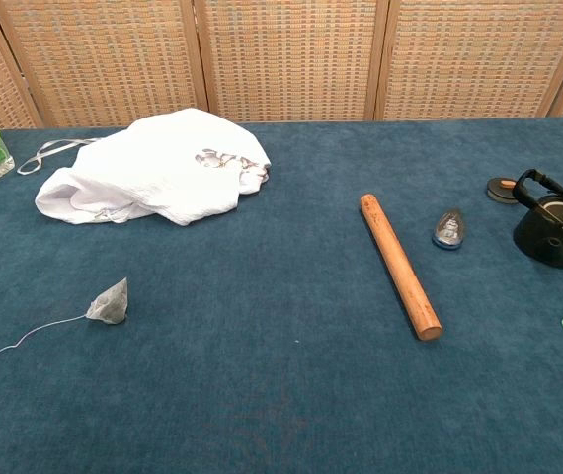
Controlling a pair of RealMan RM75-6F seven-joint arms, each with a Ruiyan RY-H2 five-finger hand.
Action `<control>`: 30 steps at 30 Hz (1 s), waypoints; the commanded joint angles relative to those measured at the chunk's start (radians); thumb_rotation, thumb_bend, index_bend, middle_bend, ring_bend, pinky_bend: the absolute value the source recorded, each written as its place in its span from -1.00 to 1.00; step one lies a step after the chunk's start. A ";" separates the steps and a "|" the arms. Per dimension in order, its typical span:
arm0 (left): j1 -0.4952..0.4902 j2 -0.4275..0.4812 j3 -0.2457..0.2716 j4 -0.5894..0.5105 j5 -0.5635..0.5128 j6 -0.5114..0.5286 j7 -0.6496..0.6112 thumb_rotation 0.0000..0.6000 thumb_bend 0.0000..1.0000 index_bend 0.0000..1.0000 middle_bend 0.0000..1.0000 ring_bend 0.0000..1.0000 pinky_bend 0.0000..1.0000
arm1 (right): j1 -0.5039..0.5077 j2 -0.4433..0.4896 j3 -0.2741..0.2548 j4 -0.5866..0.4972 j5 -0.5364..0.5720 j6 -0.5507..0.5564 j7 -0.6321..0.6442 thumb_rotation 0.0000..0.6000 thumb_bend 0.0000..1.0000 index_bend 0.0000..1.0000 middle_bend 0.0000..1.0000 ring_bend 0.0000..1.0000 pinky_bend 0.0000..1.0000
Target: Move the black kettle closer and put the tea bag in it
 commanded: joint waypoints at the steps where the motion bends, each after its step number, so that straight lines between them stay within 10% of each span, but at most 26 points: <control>1: -0.002 -0.001 0.000 0.000 0.000 -0.004 0.000 1.00 -0.06 -0.64 -0.97 -0.97 -1.00 | -0.002 0.001 -0.001 0.000 0.000 0.002 0.002 1.00 -0.27 -0.50 -0.72 -0.81 -0.63; 30: -0.016 0.010 -0.003 -0.011 0.007 -0.011 0.010 1.00 -0.06 -0.64 -0.95 -0.96 -1.00 | 0.031 0.035 0.016 -0.010 -0.048 -0.025 0.103 1.00 -0.27 -0.50 -0.64 -0.81 -0.63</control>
